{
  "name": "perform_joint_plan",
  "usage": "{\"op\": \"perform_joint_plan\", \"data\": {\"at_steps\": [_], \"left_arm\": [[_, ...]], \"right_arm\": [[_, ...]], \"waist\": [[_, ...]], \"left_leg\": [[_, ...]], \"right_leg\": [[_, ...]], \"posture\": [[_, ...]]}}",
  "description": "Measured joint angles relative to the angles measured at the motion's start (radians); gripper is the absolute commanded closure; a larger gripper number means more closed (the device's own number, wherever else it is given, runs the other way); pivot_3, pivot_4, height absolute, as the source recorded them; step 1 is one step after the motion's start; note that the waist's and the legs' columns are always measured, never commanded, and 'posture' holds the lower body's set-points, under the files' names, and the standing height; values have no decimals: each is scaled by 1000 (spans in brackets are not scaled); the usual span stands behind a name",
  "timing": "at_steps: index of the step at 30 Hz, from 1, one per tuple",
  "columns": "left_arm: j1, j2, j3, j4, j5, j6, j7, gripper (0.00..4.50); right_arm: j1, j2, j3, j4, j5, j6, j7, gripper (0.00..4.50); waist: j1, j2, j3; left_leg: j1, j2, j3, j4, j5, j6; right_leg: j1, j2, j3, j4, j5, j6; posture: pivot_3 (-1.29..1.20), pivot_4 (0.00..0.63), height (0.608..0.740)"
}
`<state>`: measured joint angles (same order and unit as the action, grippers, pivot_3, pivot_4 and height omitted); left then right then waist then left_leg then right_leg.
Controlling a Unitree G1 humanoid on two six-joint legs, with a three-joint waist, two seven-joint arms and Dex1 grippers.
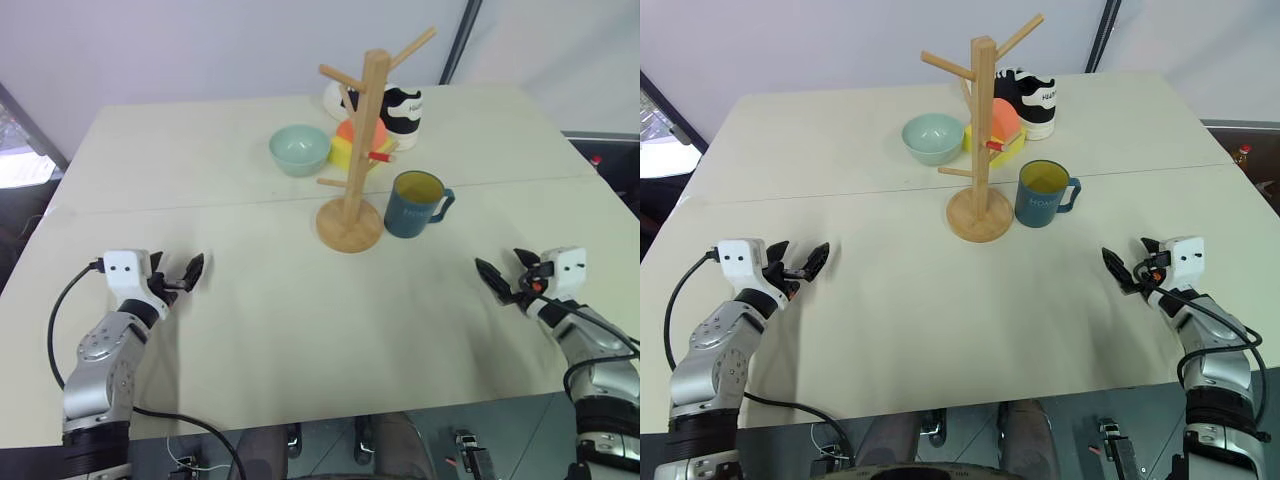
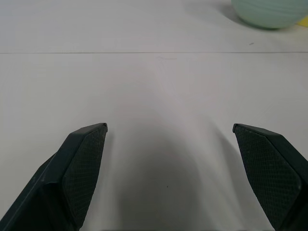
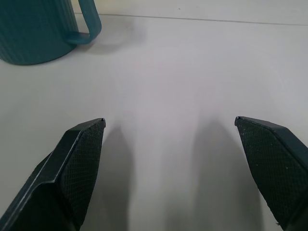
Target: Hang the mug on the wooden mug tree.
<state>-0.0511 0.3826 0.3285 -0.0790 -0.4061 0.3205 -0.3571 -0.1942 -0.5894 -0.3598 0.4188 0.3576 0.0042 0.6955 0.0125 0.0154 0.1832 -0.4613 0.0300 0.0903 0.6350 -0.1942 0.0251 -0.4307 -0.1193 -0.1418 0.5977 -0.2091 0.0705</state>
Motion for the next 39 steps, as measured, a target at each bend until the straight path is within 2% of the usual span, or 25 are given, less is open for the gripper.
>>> {"op": "perform_joint_plan", "data": {"at_steps": [8,12,16,20,23,32,39], "left_arm": [[-7,-9,-4,-6,-18,2,-23,0],[-17,-9,-56,-36,-22,9,-78,0],[-17,2,-137,-136,-52,20,-176,0],[0,48,-294,-283,-72,40,-317,0],[0,63,-364,-331,-83,63,-372,0],[-41,71,-399,-377,-87,108,-387,0],[-46,65,-428,-395,-87,125,-378,0]], "right_arm": [[-1,2,21,-25,-10,12,-13,24],[-3,13,32,-48,-21,12,-39,24],[-7,28,44,-88,-21,24,-53,24],[-58,55,51,-133,-21,34,-85,24],[-89,61,66,-142,-27,36,-107,24],[-182,71,102,-82,-64,35,-143,24],[-271,99,129,66,-113,-13,-166,24]], "waist": [[0,0,0],[0,0,0],[0,0,0],[-2,1,0],[-1,1,0],[0,1,0],[-1,1,0]], "left_leg": [[0,0,0,0,0,0],[0,0,0,3,0,0],[0,1,1,4,0,0],[0,2,3,4,0,0],[0,2,3,4,0,0],[0,2,3,5,0,1],[0,2,2,11,0,0]], "right_leg": [[0,1,0,1,1,-1],[0,1,0,2,2,-1],[0,1,0,2,3,-1],[0,1,1,2,3,-2],[-1,1,1,2,3,-2],[0,2,1,3,4,-2],[0,2,1,8,3,-2]], "posture": [[0,150,732],[0,150,732],[0,150,732],[0,150,732],[0,150,732],[0,150,732],[0,150,732]]}}
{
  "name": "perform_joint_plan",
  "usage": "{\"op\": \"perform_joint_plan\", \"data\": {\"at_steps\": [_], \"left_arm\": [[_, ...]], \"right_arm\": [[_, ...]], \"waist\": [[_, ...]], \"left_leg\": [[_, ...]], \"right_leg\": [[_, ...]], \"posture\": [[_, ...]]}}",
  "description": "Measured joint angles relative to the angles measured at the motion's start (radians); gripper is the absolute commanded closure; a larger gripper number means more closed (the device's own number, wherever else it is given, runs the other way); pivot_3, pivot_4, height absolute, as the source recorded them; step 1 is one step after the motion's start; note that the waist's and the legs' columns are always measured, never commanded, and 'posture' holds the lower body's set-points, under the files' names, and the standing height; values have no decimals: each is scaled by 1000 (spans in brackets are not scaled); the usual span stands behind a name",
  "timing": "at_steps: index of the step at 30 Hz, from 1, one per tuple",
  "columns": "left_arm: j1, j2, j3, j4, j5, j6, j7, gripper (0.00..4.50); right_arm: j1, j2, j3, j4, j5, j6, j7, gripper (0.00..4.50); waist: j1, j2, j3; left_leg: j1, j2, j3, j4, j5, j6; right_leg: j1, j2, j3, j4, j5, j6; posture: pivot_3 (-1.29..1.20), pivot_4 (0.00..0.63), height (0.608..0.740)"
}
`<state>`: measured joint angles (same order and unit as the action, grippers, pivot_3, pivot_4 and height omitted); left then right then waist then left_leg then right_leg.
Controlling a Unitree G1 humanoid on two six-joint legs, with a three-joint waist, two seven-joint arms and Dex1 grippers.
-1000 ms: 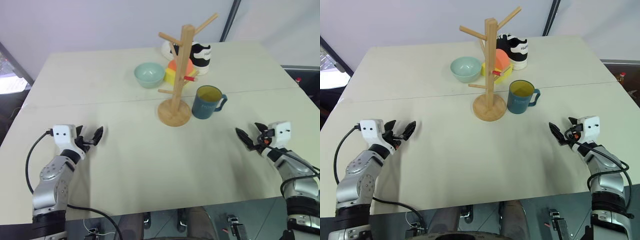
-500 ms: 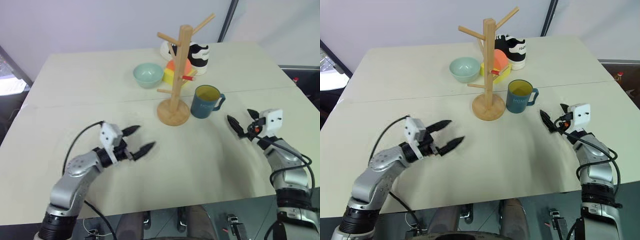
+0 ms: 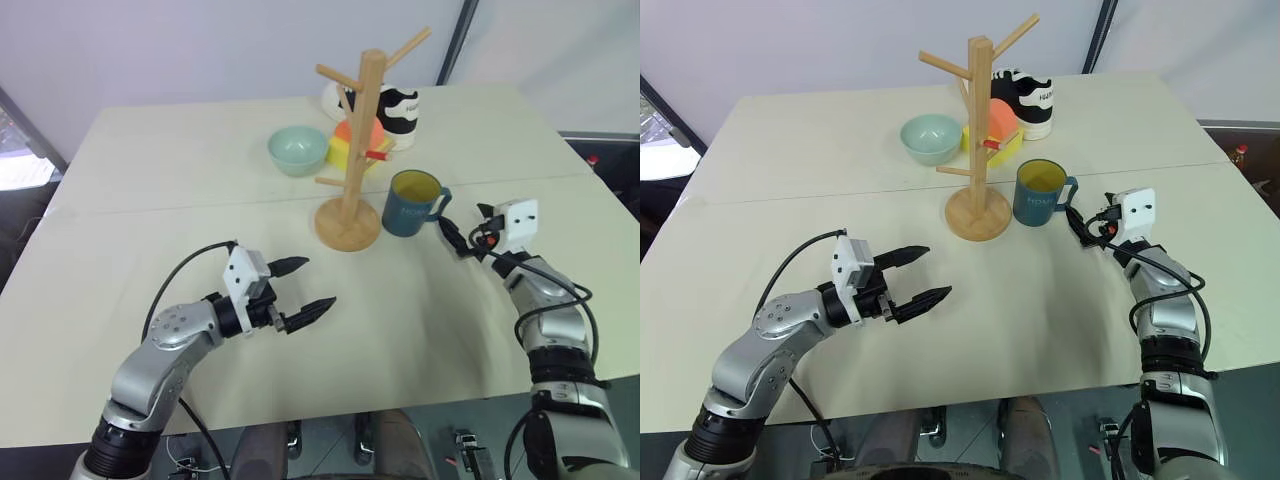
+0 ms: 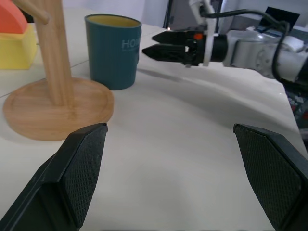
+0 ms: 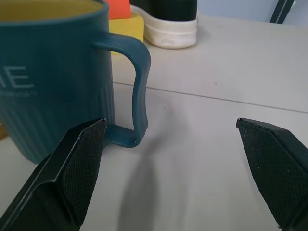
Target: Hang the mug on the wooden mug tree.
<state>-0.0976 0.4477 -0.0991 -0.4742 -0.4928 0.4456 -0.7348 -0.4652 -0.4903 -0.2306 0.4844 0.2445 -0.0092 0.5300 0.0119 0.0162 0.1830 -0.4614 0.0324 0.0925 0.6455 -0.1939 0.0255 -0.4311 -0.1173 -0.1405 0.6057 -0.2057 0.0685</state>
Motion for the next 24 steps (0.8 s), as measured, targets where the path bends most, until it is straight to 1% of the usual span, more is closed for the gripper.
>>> {"op": "perform_joint_plan", "data": {"at_steps": [9,18,19,21,23,24], "left_arm": [[-21,-1,-2,0,0,5,11,0],[-37,-6,-4,0,0,8,17,0],[-37,-7,-5,0,0,8,17,0],[-38,-8,-5,0,0,8,18,0],[-43,-11,-5,0,0,8,18,0],[-44,-11,-5,0,0,8,18,0]], "right_arm": [[-76,14,19,158,-33,-68,-1,24],[-195,43,29,351,-47,-134,8,24],[-205,44,29,368,-47,-140,10,536],[-230,49,29,409,-48,-157,22,1189],[-244,54,29,440,-48,-170,37,2347],[-248,56,29,447,-47,-174,44,2663]], "waist": [[-2,0,0],[-3,0,0],[-3,0,0],[-3,0,0],[-3,0,0],[-3,0,0]], "left_leg": [[0,0,0,2,0,0],[0,0,1,3,1,1],[0,0,1,4,1,1],[0,0,1,3,1,2],[0,0,1,3,2,2],[0,0,1,3,2,2]], "right_leg": [[-2,-1,1,6,0,0],[-2,0,2,7,0,0],[-2,0,2,7,0,0],[-2,0,2,8,0,0],[-2,0,2,8,0,0],[-2,0,2,8,0,0]], "posture": [[0,150,732],[0,150,732],[0,150,732],[0,150,732],[0,150,732],[0,150,732]]}}
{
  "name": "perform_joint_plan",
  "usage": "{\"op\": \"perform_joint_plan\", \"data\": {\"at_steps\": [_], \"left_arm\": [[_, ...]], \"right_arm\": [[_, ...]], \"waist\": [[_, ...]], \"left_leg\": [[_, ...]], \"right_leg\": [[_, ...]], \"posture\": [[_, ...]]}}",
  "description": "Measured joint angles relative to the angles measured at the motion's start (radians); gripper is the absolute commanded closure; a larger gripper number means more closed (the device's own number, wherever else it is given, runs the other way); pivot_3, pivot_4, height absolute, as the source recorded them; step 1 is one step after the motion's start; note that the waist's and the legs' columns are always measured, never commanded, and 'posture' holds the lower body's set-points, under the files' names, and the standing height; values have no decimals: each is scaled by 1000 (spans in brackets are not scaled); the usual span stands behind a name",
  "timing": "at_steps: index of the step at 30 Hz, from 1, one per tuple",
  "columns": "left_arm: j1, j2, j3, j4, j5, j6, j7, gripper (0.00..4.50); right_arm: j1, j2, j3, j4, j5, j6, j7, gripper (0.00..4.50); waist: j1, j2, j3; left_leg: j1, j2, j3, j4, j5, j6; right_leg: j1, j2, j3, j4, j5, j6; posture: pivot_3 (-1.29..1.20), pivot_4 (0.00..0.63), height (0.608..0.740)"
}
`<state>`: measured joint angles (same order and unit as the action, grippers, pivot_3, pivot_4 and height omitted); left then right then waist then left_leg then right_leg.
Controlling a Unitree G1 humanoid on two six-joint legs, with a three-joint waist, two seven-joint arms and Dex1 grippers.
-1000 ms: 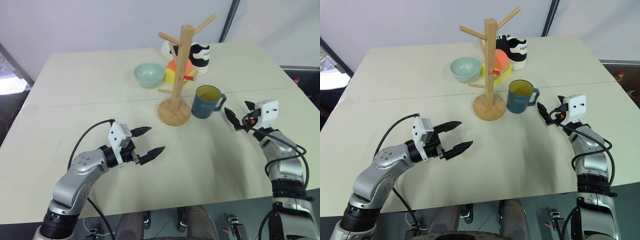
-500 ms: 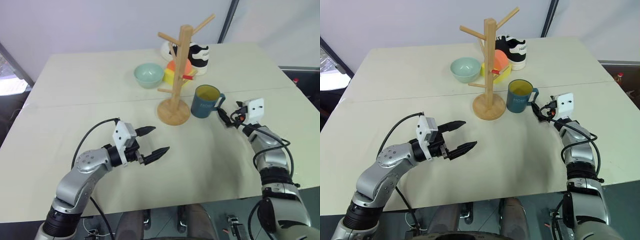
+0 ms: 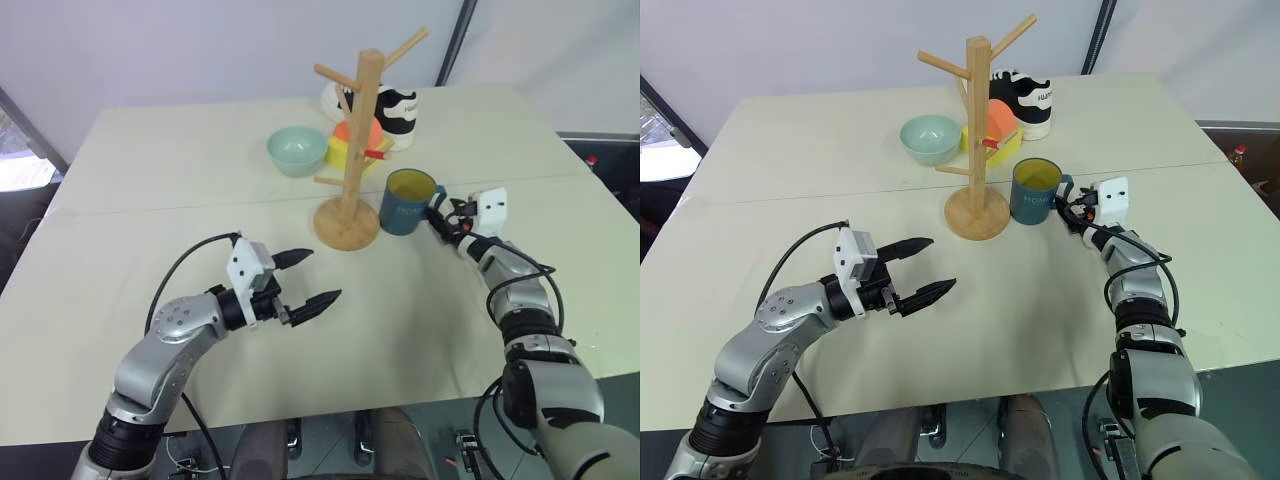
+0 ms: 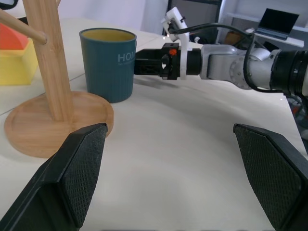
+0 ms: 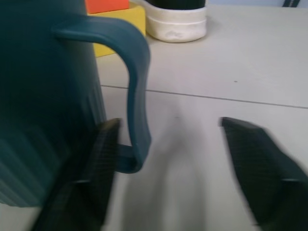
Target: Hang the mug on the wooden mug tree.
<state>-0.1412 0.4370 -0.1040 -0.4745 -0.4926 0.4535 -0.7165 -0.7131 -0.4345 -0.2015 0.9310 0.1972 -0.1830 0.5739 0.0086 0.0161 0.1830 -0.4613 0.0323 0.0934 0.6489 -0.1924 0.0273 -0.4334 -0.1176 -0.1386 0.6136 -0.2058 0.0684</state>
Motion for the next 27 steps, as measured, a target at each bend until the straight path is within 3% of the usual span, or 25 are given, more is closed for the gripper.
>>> {"op": "perform_joint_plan", "data": {"at_steps": [3,4,10,15,21,27], "left_arm": [[-1,0,0,0,0,0,1,0],[-1,-1,0,0,0,0,1,0],[-1,-2,1,0,1,0,4,0],[12,10,18,2,5,-7,14,0],[0,37,85,54,11,-40,4,0],[-36,37,105,99,7,-65,-16,0]], "right_arm": [[-8,11,0,18,4,-9,35,4325],[-9,15,-3,22,6,-11,40,4419],[13,13,6,-31,1,-14,88,4419],[119,-98,77,-309,-69,-22,130,4419],[189,-334,149,-755,-155,8,253,4419],[105,-353,215,-960,-179,138,293,4419]], "waist": [[-1,0,0],[0,0,0],[0,0,0],[5,1,1],[-2,1,2],[0,0,2]], "left_leg": [[0,0,0,0,0,0],[0,0,0,0,0,0],[0,0,0,0,0,0],[-1,0,0,0,0,-1],[0,1,1,0,-2,-3],[-1,2,3,0,-2,-3]], "right_leg": [[0,0,0,0,0,0],[0,0,0,0,0,0],[0,0,0,1,0,0],[-2,-1,1,1,0,0],[-4,-1,1,1,0,0],[-7,-2,1,0,0,-1]], "posture": [[0,150,732],[0,150,732],[0,150,732],[0,150,732],[0,150,732],[0,150,732]]}}
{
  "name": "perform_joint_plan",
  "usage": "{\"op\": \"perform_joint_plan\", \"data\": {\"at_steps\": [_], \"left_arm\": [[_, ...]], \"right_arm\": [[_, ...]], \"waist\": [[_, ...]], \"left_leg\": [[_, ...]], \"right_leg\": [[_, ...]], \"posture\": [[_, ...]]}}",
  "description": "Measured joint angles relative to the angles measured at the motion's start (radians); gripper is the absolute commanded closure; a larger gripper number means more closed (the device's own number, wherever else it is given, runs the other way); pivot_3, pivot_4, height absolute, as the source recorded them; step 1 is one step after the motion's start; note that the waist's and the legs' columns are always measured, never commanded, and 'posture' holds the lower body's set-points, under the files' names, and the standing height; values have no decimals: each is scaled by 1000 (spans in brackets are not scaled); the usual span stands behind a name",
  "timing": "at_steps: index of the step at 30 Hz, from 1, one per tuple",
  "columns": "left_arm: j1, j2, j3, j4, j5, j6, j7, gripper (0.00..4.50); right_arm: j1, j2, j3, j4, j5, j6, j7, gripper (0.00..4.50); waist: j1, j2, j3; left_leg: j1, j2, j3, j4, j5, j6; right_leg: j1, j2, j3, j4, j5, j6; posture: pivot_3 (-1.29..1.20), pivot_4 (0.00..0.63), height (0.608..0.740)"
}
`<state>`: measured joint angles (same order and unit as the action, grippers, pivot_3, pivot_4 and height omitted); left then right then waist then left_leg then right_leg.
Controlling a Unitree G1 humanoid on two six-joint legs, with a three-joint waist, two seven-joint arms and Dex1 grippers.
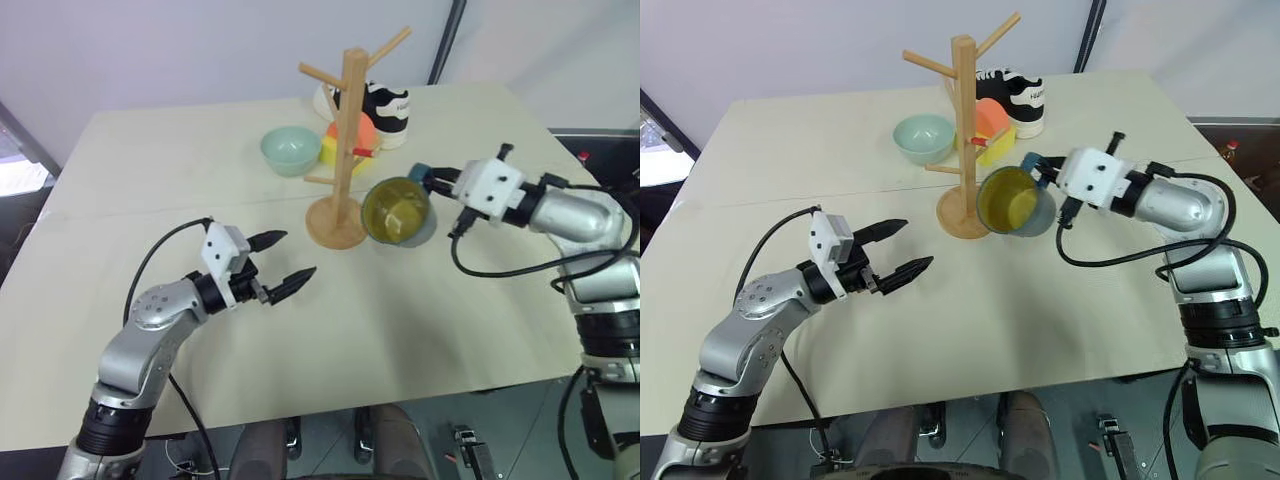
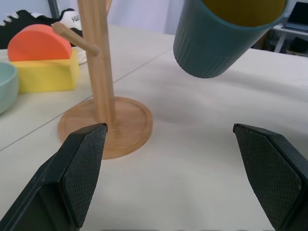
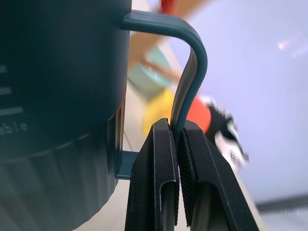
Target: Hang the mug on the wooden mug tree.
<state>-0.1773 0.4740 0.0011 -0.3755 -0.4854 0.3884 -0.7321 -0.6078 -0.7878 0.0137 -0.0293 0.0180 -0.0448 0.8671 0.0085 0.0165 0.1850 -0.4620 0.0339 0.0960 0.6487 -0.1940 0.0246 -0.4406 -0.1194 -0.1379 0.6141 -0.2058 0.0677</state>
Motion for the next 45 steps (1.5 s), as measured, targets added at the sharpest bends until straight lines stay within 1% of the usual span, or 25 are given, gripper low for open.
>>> {"op": "perform_joint_plan", "data": {"at_steps": [5,12,17,23,28,36,39,40,42,45], "left_arm": [[-19,8,36,15,-12,-5,-18,0],[-21,15,91,2,-72,-1,-26,0],[-19,18,101,-21,-91,0,-21,0],[-19,27,108,-35,-117,18,-13,0],[-23,33,113,-47,-138,24,-4,0],[-23,33,113,-58,-140,25,10,0],[-23,33,113,-59,-148,25,14,0],[-23,33,113,-59,-150,25,15,0],[-23,34,113,-59,-155,25,16,0],[-24,34,112,-59,-156,25,16,0]], "right_arm": [[-86,0,59,-32,-34,79,15,4419],[-174,11,99,-36,-66,124,20,4419],[-195,21,105,-33,-76,125,27,4419],[-220,35,145,-4,-98,126,32,4419],[-248,67,175,49,-149,126,11,4419],[-270,94,181,108,-194,117,-19,4419],[-270,101,182,115,-198,112,-20,3469],[-271,101,182,115,-199,107,-21,2902],[-274,101,182,115,-201,102,-24,2010],[-282,90,178,114,-204,88,-26,2010]], "waist": [[5,-2,1],[4,-3,2],[4,-3,2],[3,-3,2],[4,-3,2],[3,-3,2],[3,-3,2],[3,-3,2],[3,-3,2],[4,-3,2]], "left_leg": [[-2,-1,1,0,0,1],[-3,-1,3,-1,0,2],[-2,0,3,0,0,1],[-2,0,4,0,0,1],[-2,0,4,0,0,1],[-1,0,5,0,0,2],[-1,0,5,0,0,2],[-1,0,5,0,1,2],[-1,0,5,0,1,2],[-1,0,5,0,1,2]], "right_leg": [[-1,-1,0,-1,0,0],[-2,0,0,0,1,0],[-1,0,0,0,1,0],[-1,0,0,0,1,-1],[-1,0,0,1,1,-1],[-1,0,1,1,1,-1],[-1,0,1,1,1,-1],[-1,0,1,1,1,-1],[-1,0,1,1,2,-1],[-1,0,1,1,1,-1]], "posture": [[0,150,732],[0,150,732],[0,150,732],[0,150,732],[0,150,732],[0,150,732],[0,150,732],[0,150,732],[0,150,732],[0,150,732]]}}
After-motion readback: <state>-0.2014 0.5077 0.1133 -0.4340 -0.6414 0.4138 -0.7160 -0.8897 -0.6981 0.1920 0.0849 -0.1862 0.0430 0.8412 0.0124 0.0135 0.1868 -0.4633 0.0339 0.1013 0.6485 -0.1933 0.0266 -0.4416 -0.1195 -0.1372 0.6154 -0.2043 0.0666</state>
